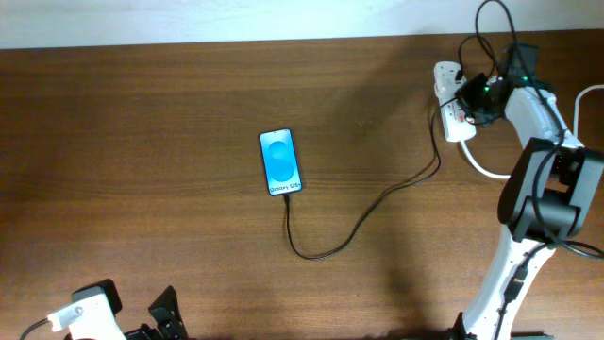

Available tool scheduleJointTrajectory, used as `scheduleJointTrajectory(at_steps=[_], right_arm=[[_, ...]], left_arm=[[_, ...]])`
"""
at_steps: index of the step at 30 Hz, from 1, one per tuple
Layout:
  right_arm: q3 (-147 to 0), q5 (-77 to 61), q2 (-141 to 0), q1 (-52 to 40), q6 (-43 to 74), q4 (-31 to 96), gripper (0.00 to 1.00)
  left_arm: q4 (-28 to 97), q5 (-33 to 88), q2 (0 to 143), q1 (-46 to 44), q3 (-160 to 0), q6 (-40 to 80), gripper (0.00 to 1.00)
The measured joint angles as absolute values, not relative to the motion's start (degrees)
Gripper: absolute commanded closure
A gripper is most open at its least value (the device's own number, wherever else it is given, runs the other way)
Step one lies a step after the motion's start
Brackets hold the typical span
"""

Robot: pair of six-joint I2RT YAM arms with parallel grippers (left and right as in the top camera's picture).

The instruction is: Plug charger to phone and switch on socket

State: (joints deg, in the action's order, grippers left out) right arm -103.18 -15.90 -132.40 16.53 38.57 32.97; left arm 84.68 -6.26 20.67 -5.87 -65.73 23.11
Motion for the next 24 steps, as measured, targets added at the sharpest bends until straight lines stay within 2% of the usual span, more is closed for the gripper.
scheduleJointTrajectory(at_steps=[7,24], right_arm=[[-103.83,-15.4,-133.03,19.46,34.83,33.93,0.96],[-104.05,-17.02,-133.27,17.52,27.27,28.21,0.96]], left_arm=[[84.68,-6.26,20.67,-5.87,-65.73,23.11,0.01],[84.68,-6.26,20.67,-5.87,-65.73,23.11,0.01]])
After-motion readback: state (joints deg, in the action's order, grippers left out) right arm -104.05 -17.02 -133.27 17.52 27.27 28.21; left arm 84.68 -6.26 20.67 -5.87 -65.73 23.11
